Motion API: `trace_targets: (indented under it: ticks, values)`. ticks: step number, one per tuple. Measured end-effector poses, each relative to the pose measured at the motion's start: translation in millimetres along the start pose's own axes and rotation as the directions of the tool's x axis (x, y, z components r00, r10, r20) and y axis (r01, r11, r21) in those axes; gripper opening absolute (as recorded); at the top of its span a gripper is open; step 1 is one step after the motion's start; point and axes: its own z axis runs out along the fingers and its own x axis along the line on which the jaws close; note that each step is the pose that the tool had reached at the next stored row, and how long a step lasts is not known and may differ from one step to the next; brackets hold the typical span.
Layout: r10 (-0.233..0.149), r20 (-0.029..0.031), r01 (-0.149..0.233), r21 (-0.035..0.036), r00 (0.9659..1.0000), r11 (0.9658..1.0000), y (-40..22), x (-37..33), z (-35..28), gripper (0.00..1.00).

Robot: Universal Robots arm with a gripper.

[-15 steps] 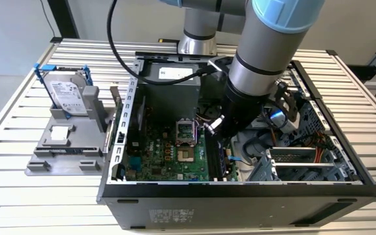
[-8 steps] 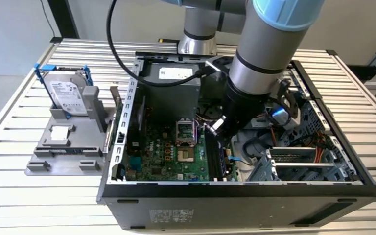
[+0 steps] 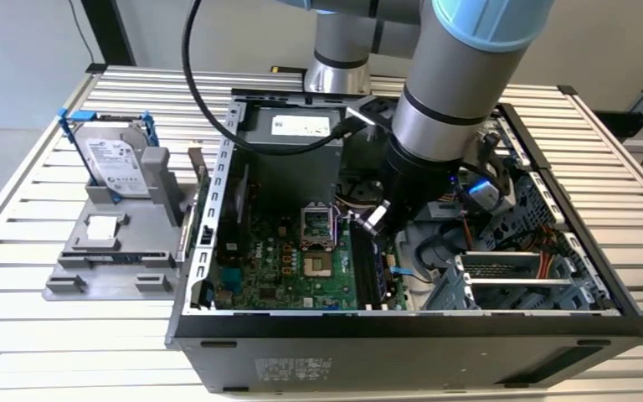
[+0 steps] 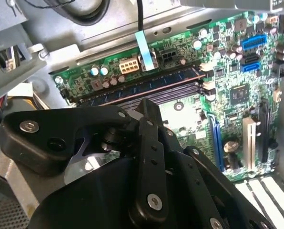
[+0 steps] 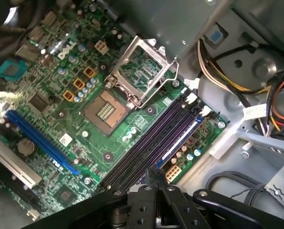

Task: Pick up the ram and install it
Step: 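Press down the ram until it locks into place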

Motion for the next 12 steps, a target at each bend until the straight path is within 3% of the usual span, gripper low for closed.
trace_targets:
  ticks: [6, 12]
  values:
    - [-0.087, -0.0016, 0.087, 0.0024, 0.9962, 0.9962, 0.0, 0.1, -0.8, 0.0]
    - [-0.168, -0.0039, 0.168, 0.0038, 0.9857, 0.9857, 0.3, -0.3, -0.8, 0.0]
